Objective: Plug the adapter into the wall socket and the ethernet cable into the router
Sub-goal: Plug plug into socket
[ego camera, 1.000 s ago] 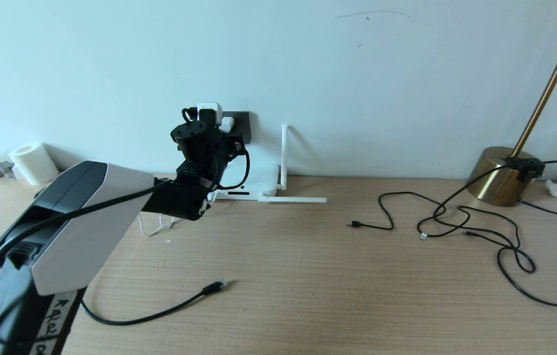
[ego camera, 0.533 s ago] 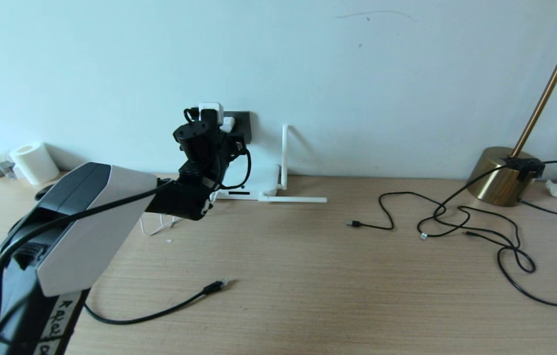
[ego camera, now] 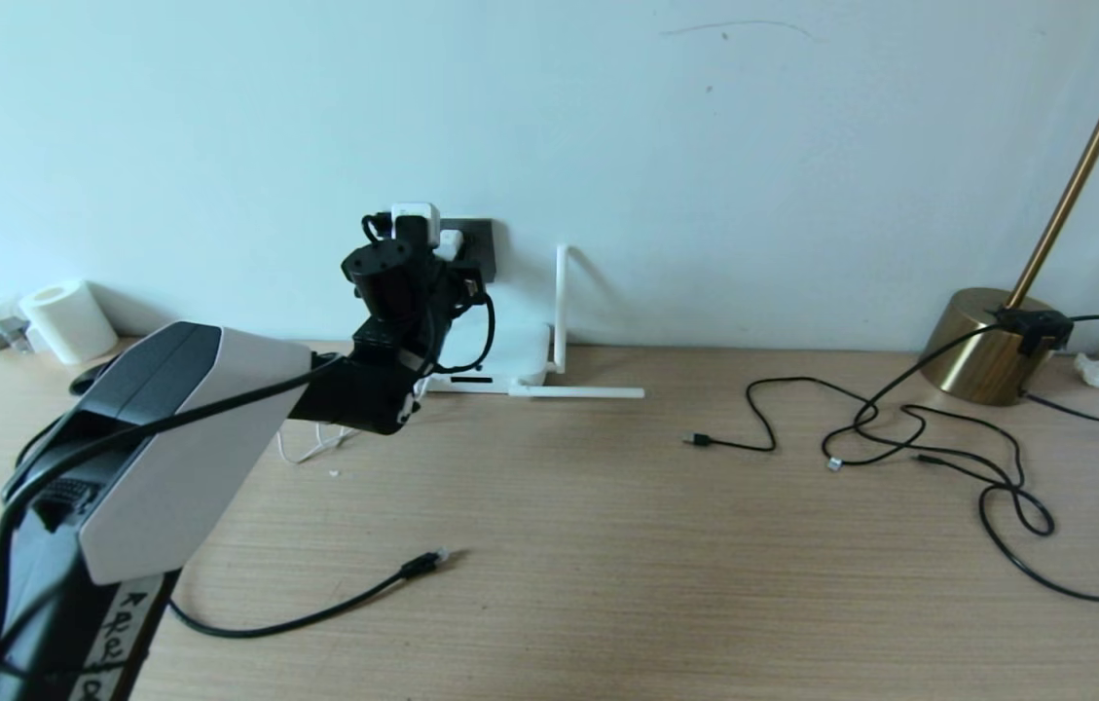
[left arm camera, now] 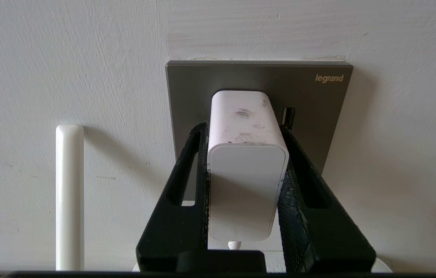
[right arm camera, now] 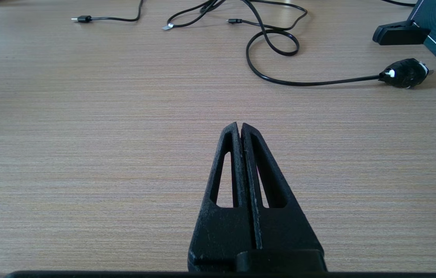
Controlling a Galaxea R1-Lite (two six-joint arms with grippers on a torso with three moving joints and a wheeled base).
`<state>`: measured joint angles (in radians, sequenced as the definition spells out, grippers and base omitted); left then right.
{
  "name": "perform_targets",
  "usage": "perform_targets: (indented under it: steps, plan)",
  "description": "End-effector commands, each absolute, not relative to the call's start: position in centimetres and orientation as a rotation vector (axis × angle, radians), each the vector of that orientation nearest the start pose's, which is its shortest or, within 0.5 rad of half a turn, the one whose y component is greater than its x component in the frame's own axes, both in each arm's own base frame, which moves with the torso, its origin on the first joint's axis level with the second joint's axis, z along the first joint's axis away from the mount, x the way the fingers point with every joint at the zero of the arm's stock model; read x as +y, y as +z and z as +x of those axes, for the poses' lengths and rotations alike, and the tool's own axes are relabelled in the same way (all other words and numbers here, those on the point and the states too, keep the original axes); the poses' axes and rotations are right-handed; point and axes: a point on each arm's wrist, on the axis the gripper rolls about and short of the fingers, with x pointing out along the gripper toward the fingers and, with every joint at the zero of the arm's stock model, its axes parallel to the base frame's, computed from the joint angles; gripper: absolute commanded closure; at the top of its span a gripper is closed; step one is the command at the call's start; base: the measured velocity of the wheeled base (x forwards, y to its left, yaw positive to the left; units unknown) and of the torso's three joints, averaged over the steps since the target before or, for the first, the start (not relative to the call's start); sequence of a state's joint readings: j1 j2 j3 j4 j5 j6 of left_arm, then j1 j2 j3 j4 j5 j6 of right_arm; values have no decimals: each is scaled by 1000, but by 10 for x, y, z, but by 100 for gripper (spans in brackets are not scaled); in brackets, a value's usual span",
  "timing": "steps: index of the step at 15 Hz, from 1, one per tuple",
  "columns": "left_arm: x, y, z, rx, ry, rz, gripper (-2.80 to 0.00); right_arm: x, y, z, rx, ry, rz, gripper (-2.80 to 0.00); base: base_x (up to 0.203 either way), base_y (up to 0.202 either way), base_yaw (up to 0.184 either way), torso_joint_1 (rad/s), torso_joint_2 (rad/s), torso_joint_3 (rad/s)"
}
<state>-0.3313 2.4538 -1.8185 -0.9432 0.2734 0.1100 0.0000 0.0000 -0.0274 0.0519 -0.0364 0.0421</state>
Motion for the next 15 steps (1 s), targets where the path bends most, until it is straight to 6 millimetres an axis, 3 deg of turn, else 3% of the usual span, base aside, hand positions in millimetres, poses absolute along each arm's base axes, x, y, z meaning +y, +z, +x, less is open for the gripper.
perform_targets:
  steps: [1, 15]
  plan:
    - [-161, 178, 488, -299, -41, 19, 0, -1, 78, -25, 22, -37, 41, 0, 0, 0, 0, 0, 0, 0]
    - [-158, 203, 479, -316, -42, 19, 0, -1, 78, -25, 23, -37, 42, 0, 0, 0, 0, 0, 0, 0]
